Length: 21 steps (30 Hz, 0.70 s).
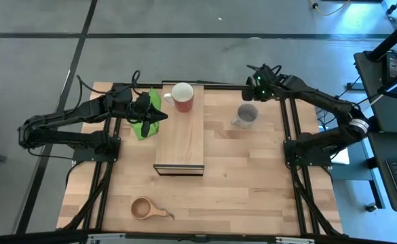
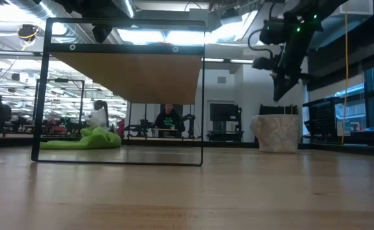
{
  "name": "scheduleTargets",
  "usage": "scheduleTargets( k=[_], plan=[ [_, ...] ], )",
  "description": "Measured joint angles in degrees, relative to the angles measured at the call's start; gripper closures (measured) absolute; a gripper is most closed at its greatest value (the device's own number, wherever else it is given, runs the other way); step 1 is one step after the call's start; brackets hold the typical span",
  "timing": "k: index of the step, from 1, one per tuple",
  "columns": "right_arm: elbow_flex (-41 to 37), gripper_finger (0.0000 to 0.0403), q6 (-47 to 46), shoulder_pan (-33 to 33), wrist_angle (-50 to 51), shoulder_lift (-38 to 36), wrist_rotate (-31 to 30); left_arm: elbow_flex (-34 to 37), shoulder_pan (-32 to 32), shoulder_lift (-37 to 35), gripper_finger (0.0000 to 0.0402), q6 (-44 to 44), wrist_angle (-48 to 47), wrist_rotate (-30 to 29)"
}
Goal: Stack small to large cups/mugs on shelf
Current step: Put the gray mug on the shelf
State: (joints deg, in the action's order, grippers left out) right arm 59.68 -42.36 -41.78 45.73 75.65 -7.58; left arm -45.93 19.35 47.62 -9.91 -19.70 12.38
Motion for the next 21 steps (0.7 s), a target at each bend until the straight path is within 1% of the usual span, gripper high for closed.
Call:
scheduleTargets(
  k=[4, 9, 16, 21],
  plan=[
    [0.0, 0.04, 2.2, -1.3, -1.5, 3.2, 2.7, 0.0, 0.0, 0.0, 0.0388, 0.0, 0.0, 0.0],
    [0.0, 0.04, 2.5, -1.2, -3.5, 7.1, 3.1, 0.0, 0.0, 0.0, 0.0388, -0.1, 0.0, 0.0],
    [0.0, 0.04, 4.0, -2.4, -3.4, 11.8, 2.8, 0.0, 0.0, 0.0, 0.0388, -1.6, 0.0, 0.0],
    [0.0, 0.04, 4.6, -2.4, -3.2, 13.5, 3.9, 0.0, 0.0, 0.0, 0.0388, -1.7, 0.0, 0.0]
  ],
)
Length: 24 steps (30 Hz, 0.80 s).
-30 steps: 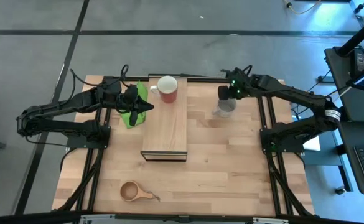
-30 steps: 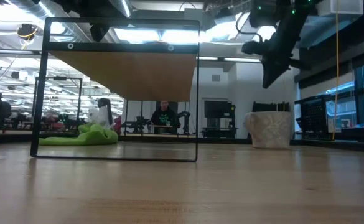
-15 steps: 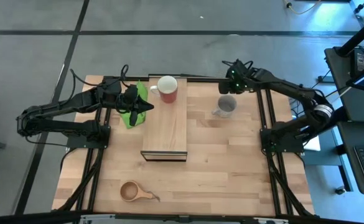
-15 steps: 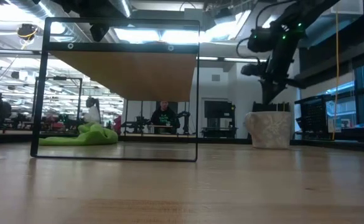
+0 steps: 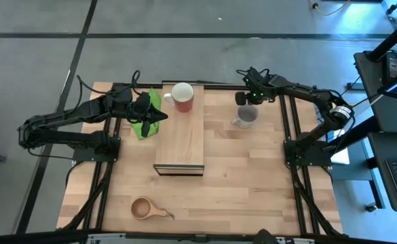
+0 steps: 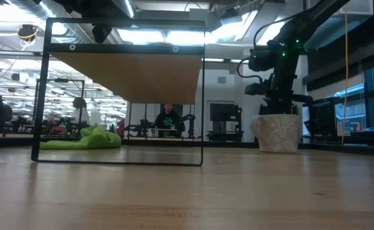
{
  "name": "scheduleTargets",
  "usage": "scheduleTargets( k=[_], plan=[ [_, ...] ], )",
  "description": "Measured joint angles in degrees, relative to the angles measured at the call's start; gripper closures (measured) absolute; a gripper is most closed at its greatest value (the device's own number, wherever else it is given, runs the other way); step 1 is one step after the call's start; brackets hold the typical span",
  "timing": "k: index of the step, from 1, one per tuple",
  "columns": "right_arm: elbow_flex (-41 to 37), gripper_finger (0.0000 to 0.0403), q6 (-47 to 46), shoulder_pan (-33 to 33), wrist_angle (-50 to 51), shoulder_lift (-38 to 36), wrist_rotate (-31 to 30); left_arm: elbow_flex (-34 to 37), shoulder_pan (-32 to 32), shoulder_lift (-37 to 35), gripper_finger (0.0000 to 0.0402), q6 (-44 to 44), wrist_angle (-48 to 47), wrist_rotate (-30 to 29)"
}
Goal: Stack small to large cups/mugs on shelf
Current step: Put the gray mug on the shelf
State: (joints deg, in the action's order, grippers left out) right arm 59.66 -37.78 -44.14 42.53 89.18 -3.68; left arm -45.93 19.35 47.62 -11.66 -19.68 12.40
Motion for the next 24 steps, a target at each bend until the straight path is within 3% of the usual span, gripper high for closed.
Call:
scheduleTargets(
  k=[19, 24],
  plan=[
    [0.0, 0.0387, -0.7, 4.0, 8.7, -0.9, 0.8, 0.0, 0.0, 0.0, 0.0388, 0.2, 0.0, -1.0],
    [0.6, 0.0383, -0.9, 4.4, 8.7, -4.1, -5.3, 0.0, 0.0, 0.0, 0.0388, 0.3, 0.0, -1.0]
  ],
)
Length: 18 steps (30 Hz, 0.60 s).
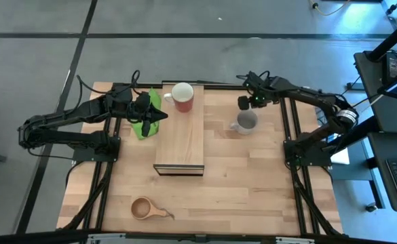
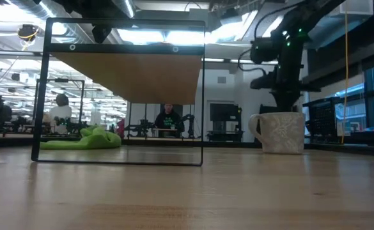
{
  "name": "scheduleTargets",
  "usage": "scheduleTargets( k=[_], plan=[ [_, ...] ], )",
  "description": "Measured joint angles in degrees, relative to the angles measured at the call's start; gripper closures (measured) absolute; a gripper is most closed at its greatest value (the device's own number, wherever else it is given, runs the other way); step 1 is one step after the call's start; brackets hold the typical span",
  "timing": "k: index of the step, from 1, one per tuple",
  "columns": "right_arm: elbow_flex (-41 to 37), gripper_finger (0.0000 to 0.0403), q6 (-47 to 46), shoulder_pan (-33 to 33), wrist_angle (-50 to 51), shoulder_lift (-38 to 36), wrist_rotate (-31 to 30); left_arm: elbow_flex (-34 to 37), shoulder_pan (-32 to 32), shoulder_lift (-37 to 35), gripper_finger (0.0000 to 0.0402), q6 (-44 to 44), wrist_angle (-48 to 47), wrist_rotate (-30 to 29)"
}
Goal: Stack small to large cups/mugs on shelf
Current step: Put the gray mug on the shelf
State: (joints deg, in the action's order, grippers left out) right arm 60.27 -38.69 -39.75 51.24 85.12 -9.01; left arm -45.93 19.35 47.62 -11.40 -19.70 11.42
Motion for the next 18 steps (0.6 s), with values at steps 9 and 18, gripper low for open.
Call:
scheduleTargets(
  k=[9, 18],
  plan=[
    [2.4, 0.036, 0.1, -0.2, 6.9, -6.4, -0.4, 0.0, 0.0, 0.0, 0.0388, 0.3, 0.0, 0.0],
    [2.2, 0.0257, -7.6, 4.7, 13.0, -9.6, 1.6, 0.0, 0.0, 0.0, 0.0388, 2.5, 0.0, 0.0]
  ],
)
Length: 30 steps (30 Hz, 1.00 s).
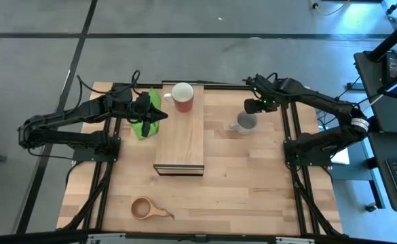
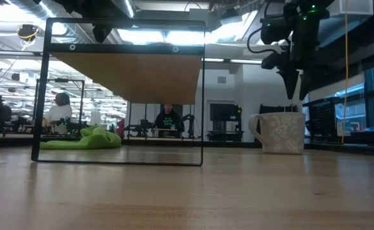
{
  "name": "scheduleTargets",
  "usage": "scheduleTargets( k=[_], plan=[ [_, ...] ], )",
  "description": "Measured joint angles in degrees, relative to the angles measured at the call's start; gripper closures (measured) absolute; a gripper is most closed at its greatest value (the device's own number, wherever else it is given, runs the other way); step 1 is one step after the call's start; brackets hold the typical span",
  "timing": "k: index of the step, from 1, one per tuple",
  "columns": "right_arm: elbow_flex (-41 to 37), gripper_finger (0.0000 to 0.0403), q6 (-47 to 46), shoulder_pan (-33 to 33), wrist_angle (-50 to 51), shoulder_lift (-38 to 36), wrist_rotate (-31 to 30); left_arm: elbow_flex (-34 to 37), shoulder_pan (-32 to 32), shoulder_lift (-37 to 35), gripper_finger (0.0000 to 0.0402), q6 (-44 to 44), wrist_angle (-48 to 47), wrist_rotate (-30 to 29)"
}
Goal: Stack small to large cups/mugs on shelf
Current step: Put the gray mug on the shelf
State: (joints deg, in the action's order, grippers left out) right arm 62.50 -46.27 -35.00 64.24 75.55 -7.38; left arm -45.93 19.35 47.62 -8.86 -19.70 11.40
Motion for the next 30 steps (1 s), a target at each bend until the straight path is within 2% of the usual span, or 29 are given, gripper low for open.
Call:
scheduleTargets(
  k=[5, 9, 16, 19, 26, 30],
  plan=[
    [0.0, 0.0228, -3.4, 3.1, 2.2, 0.1, 0.0, 0.0, 0.0, 0.0, 0.0388, 0.0, 0.0, 0.0],
    [-0.6, 0.0219, -4.5, 4.3, 2.9, 0.1, -0.3, 0.0, -0.4, 0.0, 0.0388, 0.0, 0.0, 0.0],
    [-8.1, 0.0218, -7.2, 4.6, -3.2, -0.1, 3.5, 0.0, -1.5, 0.0, 0.0388, 0.0, 0.0, 0.0],
    [-9.3, 0.0218, -7.3, 4.6, -6.9, -0.6, 3.6, 0.0, -1.7, 0.0, 0.0388, 0.0, 0.0, 0.0],
    [-12.7, 0.0219, -8.2, 4.6, -8.5, -0.6, 4.8, 0.0, -1.7, 0.0, 0.0388, 0.0, 0.0, 0.0],
    [-14.8, 0.0237, -9.1, 4.6, -11.8, -0.6, 6.1, 0.0, -1.7, 0.0, 0.0388, 0.0, 0.0, -0.4]
  ],
)
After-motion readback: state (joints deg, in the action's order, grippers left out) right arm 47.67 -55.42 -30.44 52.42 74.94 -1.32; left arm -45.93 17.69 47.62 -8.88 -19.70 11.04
